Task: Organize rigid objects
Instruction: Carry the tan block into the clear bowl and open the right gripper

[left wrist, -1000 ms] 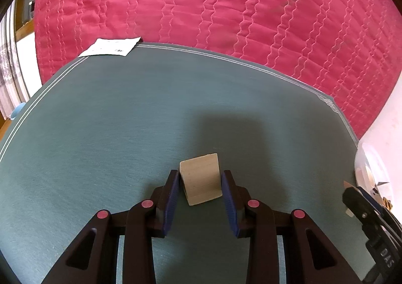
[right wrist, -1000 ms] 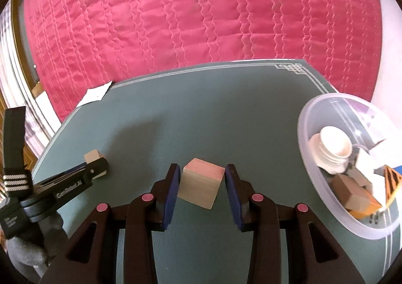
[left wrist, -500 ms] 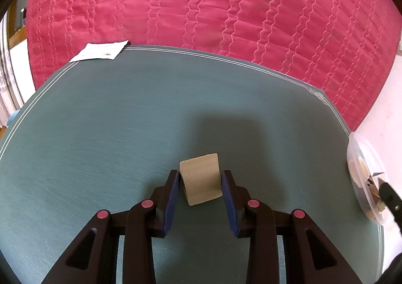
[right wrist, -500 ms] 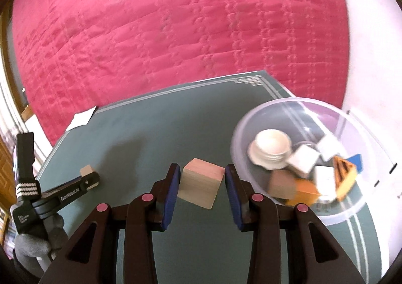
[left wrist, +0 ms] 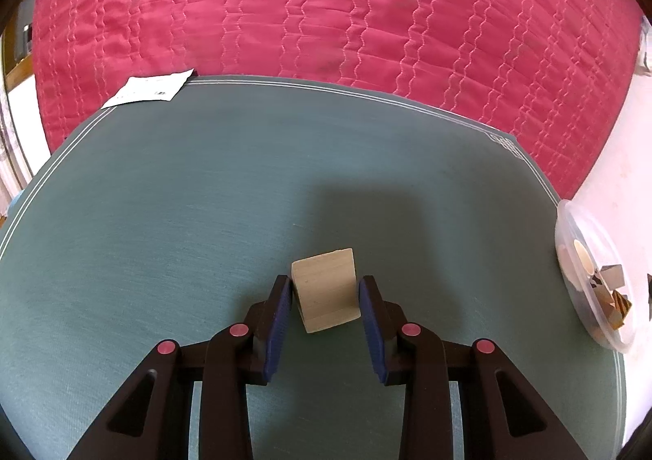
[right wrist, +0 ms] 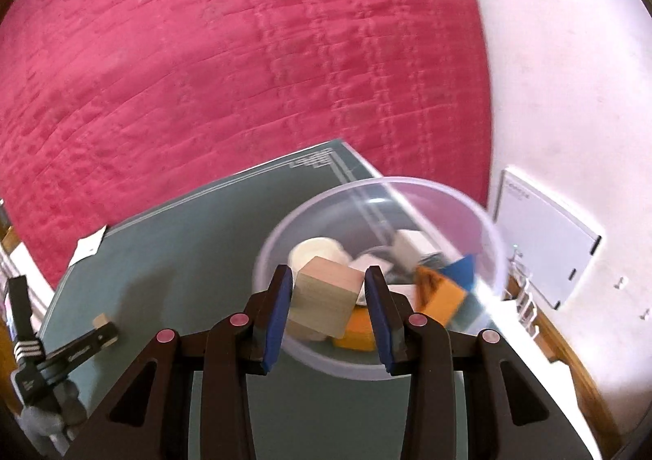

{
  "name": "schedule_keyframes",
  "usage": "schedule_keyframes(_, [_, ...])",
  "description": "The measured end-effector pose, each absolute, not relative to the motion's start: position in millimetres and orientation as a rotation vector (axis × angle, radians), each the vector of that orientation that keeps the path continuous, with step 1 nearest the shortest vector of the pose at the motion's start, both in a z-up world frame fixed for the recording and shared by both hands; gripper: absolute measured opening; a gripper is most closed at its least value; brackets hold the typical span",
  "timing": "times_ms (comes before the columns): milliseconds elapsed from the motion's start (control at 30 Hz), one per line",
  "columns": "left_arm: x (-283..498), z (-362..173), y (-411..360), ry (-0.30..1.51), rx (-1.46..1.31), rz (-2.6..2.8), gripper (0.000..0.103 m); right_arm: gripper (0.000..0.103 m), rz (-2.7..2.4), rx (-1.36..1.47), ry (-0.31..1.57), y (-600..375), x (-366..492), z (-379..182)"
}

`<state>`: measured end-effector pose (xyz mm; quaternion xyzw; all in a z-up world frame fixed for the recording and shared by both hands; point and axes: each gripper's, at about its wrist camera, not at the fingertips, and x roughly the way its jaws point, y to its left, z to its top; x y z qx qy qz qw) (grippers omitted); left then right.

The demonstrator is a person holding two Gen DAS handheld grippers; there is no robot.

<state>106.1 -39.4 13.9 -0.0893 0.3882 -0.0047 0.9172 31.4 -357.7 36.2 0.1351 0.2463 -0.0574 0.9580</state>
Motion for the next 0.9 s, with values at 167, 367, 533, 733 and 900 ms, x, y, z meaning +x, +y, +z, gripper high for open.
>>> schedule_keyframes(167, [107.1, 12.4, -42.4, 0.805, -0.173, -0.014, 0.036, 0.038, -0.161, 0.299, 0.511, -377.3, 33.1, 31.5])
schedule_keyframes(367, [106.9, 13.0, -44.0, 0.814, -0.161, -0.022, 0.036, 0.039, -0.173, 0.304, 0.523, -384.8, 36.8, 24.1])
schedule_keyframes(533, [106.2, 13.4, -45.8, 0.813, -0.155, -0.029, 0.036, 0.042, -0.207, 0.297, 0.509, -388.3, 28.5, 19.7])
schedule_keyframes(733, [104.8, 14.1, -49.0, 0.809, -0.143, -0.035, 0.036, 0.042, -0.294, 0.301, 0.486, -399.8, 11.2, 11.4])
schedule_keyframes(900, [101.5, 16.2, -56.4, 0.802, -0.122, -0.050, 0.036, 0.042, -0.341, 0.290, 0.481, -405.3, -2.9, 4.4])
